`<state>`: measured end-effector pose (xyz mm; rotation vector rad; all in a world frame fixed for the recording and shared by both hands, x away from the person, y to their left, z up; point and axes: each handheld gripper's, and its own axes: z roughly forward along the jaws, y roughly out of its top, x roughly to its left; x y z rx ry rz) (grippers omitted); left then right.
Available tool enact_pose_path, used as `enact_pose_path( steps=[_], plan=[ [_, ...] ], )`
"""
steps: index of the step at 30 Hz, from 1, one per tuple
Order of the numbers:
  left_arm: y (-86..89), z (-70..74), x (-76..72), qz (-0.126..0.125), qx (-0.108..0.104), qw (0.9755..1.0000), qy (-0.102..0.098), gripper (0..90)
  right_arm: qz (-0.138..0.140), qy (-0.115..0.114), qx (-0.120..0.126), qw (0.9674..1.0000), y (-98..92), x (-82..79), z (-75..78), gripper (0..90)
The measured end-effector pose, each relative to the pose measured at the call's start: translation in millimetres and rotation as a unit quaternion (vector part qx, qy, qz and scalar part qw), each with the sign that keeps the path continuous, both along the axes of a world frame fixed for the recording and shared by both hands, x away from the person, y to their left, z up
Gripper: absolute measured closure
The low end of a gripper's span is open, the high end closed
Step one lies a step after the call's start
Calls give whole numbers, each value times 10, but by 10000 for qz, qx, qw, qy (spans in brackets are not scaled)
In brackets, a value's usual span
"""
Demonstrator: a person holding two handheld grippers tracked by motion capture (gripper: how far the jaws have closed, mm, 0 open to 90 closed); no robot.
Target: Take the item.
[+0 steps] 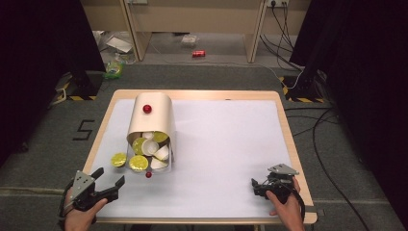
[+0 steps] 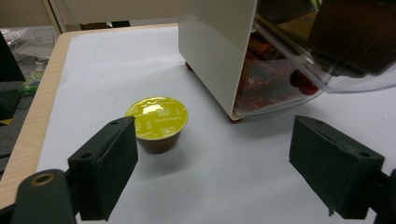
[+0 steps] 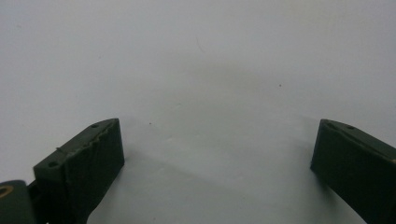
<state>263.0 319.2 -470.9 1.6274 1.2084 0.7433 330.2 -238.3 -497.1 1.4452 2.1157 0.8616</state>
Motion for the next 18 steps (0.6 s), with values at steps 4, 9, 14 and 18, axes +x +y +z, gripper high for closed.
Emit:
enact_pose_path(
  steps=[4, 9, 14, 18],
  plan=[
    [-35, 45, -25, -90, 22, 9999, -49, 152, -1, 0, 1, 10000, 0, 0, 0, 27],
    [-69, 79, -55, -166, 19, 9998, -93, 151, -4, 3, 3, 10000, 1, 0, 0, 27],
    [-103, 115, -87, -242, -9, 9996, -136, 151, -4, 3, 2, 10000, 1, 0, 0, 27],
    [-138, 120, -94, -284, -12, 9995, -143, 151, 0, -2, -2, 10000, 0, 0, 0, 27]
  ],
)
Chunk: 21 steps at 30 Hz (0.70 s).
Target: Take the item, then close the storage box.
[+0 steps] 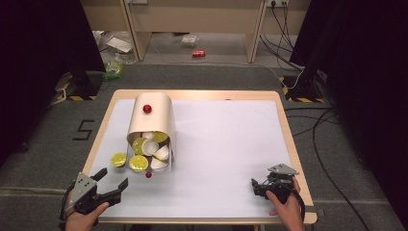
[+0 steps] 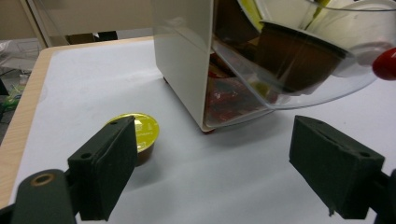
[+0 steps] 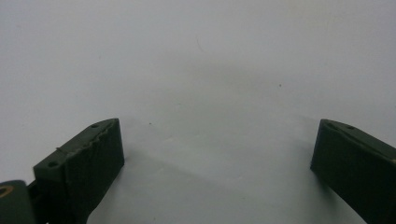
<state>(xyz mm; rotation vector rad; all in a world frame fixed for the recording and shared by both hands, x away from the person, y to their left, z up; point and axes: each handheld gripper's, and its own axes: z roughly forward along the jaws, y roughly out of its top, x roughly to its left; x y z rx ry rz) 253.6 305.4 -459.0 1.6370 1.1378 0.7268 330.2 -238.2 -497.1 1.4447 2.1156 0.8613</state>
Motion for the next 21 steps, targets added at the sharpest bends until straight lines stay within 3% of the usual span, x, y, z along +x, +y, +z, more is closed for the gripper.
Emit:
enact_pose_path(
  steps=[21],
  plan=[
    [-116, 26, 28, -39, 12, 10000, -72, 153, -13, 29, 16, 10000, 2, 1, 1, 24]
  ],
)
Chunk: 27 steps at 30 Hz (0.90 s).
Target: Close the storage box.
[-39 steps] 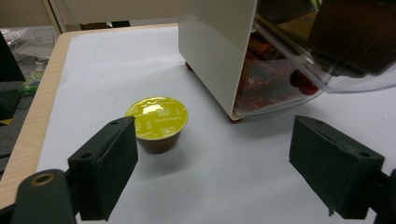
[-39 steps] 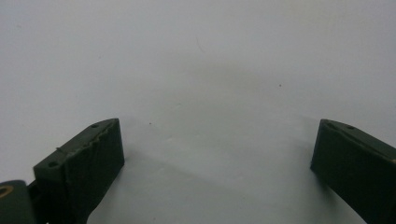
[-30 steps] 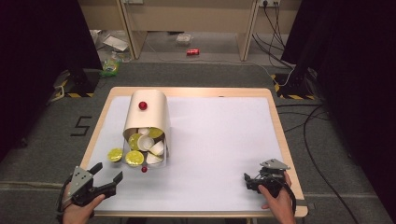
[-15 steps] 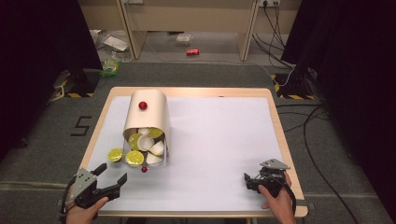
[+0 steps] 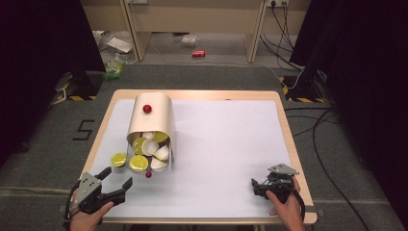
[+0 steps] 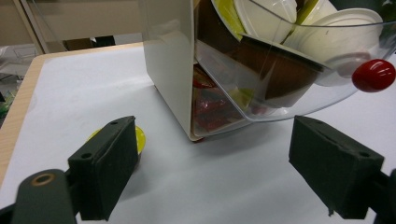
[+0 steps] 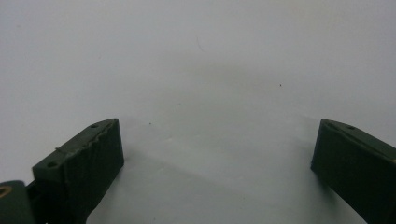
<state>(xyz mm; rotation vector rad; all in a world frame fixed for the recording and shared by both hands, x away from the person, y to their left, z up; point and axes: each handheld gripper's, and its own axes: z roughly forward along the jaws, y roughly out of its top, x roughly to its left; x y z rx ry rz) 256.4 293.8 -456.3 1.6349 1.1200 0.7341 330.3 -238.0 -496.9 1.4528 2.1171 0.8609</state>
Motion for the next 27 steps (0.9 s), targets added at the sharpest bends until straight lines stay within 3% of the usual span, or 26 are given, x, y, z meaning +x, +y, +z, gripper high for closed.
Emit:
enact_pose_path(
  steps=[27],
  plan=[
    [-67, 50, 100, 132, -97, 9999, 22, 145, 4, -4, -3, 10000, -1, 1, 0, 24]
  ],
)
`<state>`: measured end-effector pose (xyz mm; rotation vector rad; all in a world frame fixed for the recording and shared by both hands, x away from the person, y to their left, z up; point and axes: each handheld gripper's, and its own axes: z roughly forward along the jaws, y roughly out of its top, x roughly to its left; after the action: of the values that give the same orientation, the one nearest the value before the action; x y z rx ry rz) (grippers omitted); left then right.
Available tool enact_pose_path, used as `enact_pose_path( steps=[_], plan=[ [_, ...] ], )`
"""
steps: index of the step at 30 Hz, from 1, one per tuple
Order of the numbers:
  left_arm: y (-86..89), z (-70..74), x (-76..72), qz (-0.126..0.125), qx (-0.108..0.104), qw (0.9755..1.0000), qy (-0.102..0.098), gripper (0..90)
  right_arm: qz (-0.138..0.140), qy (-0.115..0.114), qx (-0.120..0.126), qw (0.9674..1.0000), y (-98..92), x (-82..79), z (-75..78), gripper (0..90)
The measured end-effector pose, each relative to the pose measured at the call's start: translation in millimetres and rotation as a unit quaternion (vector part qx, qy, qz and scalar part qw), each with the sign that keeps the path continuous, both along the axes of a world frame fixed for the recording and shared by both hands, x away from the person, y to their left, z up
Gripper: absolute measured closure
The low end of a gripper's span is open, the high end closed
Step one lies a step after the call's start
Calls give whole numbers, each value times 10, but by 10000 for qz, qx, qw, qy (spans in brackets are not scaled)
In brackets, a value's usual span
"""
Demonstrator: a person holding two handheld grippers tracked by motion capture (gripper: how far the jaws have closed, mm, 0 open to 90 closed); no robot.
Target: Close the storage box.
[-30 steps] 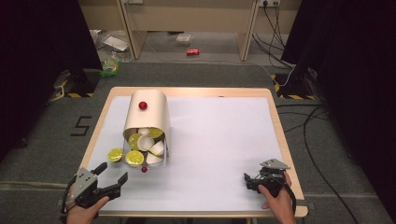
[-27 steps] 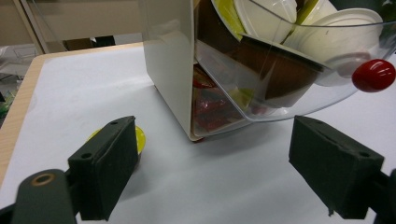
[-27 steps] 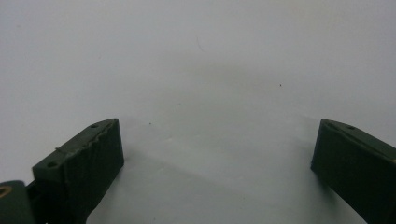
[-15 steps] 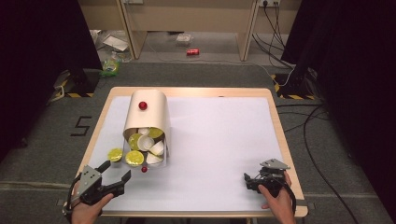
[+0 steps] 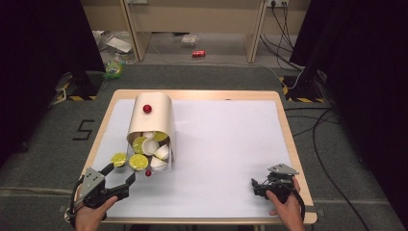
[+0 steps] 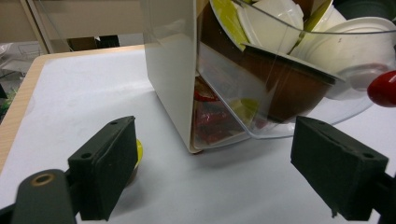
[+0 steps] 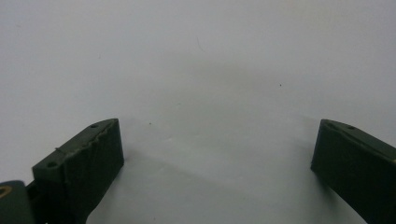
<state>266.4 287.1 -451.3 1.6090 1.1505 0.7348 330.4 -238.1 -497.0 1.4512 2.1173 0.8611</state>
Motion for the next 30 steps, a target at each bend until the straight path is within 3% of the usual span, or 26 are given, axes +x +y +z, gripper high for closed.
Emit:
enact_pose_path(
  steps=[6, 30],
  plan=[
    [7, 18, 20, 6, -62, 10000, -19, 144, -1, 0, 0, 10000, 0, 0, 0, 24],
    [18, 56, 181, -115, 21, 9999, 82, 143, 4, -2, -11, 10000, 0, 1, 0, 23]
  ],
)
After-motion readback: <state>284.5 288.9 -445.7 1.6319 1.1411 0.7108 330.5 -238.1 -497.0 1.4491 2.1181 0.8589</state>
